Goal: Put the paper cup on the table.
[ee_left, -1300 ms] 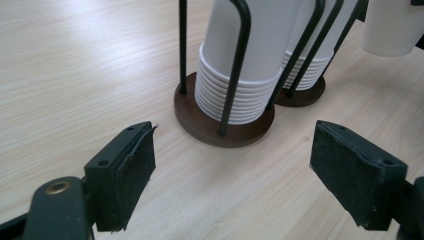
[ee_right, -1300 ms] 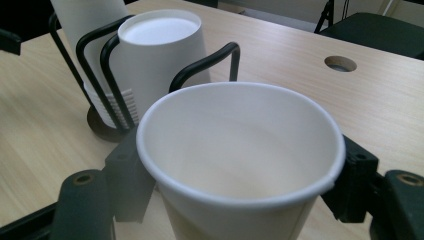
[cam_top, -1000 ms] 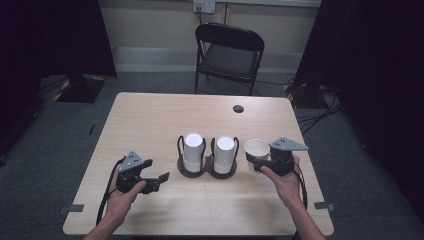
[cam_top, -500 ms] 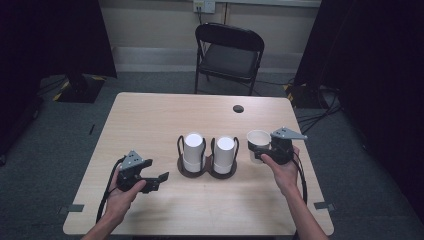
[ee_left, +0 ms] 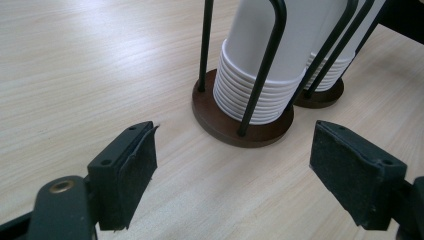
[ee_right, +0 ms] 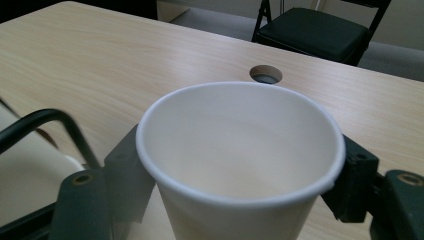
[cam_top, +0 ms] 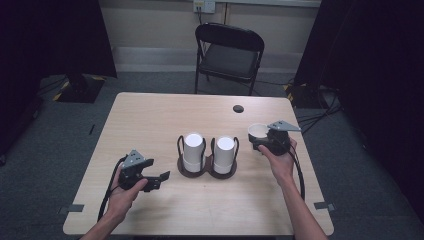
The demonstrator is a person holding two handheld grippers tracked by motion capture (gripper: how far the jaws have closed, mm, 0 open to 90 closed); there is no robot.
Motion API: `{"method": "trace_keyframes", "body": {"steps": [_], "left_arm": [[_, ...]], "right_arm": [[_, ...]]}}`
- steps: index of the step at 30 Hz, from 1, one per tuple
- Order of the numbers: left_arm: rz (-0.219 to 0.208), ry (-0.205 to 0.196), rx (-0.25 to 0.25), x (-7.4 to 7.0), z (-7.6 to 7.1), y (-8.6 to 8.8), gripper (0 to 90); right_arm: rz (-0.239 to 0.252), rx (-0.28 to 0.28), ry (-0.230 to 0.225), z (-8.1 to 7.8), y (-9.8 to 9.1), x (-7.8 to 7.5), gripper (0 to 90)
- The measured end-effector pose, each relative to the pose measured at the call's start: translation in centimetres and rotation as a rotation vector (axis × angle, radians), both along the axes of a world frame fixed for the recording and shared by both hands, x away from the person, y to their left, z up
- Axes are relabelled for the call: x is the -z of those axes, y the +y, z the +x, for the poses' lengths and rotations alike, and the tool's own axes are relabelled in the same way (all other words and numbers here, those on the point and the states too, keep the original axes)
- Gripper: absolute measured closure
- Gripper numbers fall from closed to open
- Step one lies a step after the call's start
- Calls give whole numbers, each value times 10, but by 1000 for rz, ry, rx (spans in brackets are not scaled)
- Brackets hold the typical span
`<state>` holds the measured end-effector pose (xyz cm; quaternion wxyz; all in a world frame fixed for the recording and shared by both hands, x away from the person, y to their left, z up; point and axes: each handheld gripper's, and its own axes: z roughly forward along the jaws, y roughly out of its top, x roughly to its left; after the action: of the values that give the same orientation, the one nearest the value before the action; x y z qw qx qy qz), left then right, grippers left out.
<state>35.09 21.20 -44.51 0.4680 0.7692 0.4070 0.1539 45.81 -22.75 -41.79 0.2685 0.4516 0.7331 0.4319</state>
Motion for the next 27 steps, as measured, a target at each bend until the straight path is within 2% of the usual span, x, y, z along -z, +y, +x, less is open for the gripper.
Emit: {"method": "trace_keyframes", "body": {"steps": [5,9,13,17,20,23,27], "left_arm": [[1,4,-2,2,1,-1,196],[-2,5,6,2,1,-2,197],[4,4,-1,2,1,-1,197],[3,7,-19,2,1,1,197],[5,6,-19,3,2,1,197],[12,-1,-18,2,1,0,198],[11,-2,-17,2,1,0,198]], "right_arm": [[20,25,-1,16,-2,9,267],[57,56,2,31,-3,18,266],[47,64,22,40,-2,26,264],[52,70,43,44,-3,36,259],[60,75,32,45,-3,41,255],[49,83,13,44,-3,42,254],[56,79,13,41,-6,43,254]]}}
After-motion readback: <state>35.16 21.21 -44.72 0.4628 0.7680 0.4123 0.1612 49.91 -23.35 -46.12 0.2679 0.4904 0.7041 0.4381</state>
